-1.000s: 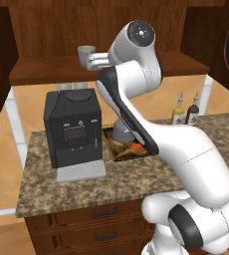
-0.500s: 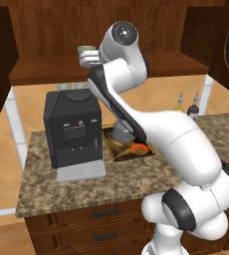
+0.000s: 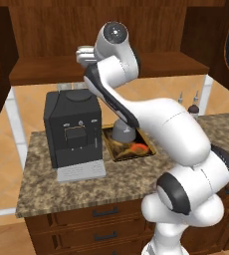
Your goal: Pick the kettle from the counter and place it on the tray. Then pick the mug from the cabinet and place it on the tray. Then close the cabinet doors.
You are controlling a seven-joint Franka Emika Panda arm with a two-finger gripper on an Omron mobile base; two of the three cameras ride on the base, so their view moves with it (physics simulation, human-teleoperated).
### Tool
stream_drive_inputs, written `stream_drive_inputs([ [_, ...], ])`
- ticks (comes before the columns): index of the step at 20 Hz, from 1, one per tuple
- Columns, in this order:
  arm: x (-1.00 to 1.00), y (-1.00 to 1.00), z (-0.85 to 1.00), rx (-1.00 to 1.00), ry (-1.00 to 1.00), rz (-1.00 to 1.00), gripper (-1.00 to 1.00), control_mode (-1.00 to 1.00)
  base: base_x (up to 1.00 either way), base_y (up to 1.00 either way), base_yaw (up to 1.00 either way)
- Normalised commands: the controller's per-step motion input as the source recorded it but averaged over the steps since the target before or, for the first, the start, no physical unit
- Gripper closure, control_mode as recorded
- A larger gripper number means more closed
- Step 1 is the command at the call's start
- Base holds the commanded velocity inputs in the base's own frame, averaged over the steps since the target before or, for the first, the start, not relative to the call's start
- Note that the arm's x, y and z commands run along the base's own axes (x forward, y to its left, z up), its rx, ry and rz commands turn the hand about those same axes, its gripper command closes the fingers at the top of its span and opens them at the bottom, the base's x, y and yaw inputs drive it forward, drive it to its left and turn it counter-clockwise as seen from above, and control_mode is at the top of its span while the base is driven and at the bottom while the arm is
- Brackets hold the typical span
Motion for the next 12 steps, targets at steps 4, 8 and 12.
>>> stream_drive_inputs([
  [4,0.38,0.09,-0.08,0.02,0.01,-0.01,-1.00,-1.00,0.00,0.00,0.00],
  [8,0.35,0.13,-0.03,0.01,0.04,0.00,-1.00,-1.00,0.00,0.00,0.00],
  [12,0.31,0.21,0.00,0.00,0.02,0.00,-1.00,-1.00,0.00,0.00,0.00],
])
